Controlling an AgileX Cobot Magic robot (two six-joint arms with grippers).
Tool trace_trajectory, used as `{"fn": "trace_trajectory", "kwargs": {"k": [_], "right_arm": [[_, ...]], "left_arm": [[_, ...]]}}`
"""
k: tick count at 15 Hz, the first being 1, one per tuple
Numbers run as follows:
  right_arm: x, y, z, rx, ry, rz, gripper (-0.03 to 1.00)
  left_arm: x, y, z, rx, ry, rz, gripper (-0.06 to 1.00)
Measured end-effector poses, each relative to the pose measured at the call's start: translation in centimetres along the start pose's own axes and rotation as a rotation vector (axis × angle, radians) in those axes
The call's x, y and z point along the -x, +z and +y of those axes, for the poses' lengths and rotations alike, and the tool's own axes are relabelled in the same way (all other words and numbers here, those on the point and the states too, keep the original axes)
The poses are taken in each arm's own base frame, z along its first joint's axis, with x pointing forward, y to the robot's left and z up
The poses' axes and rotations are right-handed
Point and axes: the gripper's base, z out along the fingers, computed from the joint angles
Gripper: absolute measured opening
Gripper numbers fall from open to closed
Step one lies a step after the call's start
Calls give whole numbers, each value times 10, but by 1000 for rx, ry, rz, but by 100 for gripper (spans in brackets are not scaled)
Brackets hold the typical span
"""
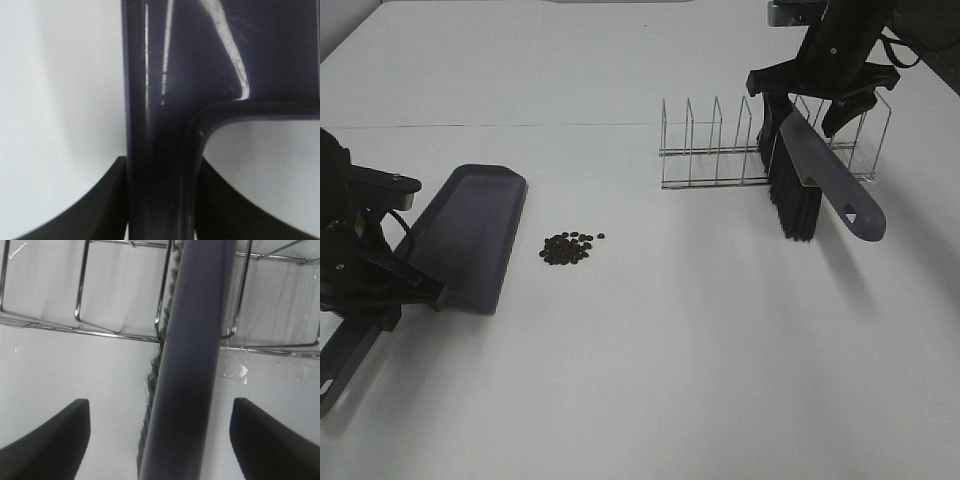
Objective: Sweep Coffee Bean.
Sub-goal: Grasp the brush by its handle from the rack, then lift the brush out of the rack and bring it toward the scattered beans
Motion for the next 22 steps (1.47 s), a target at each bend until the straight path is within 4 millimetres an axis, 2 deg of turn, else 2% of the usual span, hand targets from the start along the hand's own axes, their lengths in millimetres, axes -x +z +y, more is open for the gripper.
{"fn": "trace_trajectory", "kwargs": {"k": [5, 9, 14, 17, 19, 22], "right_arm": [[-4, 28, -2, -25, -15, 45, 73], [-3, 32, -3, -35, -21, 40, 65], [-8, 48, -3, -35, -22, 82, 62], [-9, 48, -3, -37, -22, 99, 52], [-10, 46, -4, -48, -16, 114, 35], [-14, 43, -7, -49, -11, 153, 34]], "left_arm": [[0, 0, 0, -5, -9, 5, 33], [-1, 0, -1, -7, -12, 6, 33], [-1, 0, -1, -6, -12, 7, 33], [-1, 0, -1, -6, -13, 8, 33], [-1, 0, -1, -6, -13, 8, 33], [-1, 0, -1, -6, -13, 8, 33]]}}
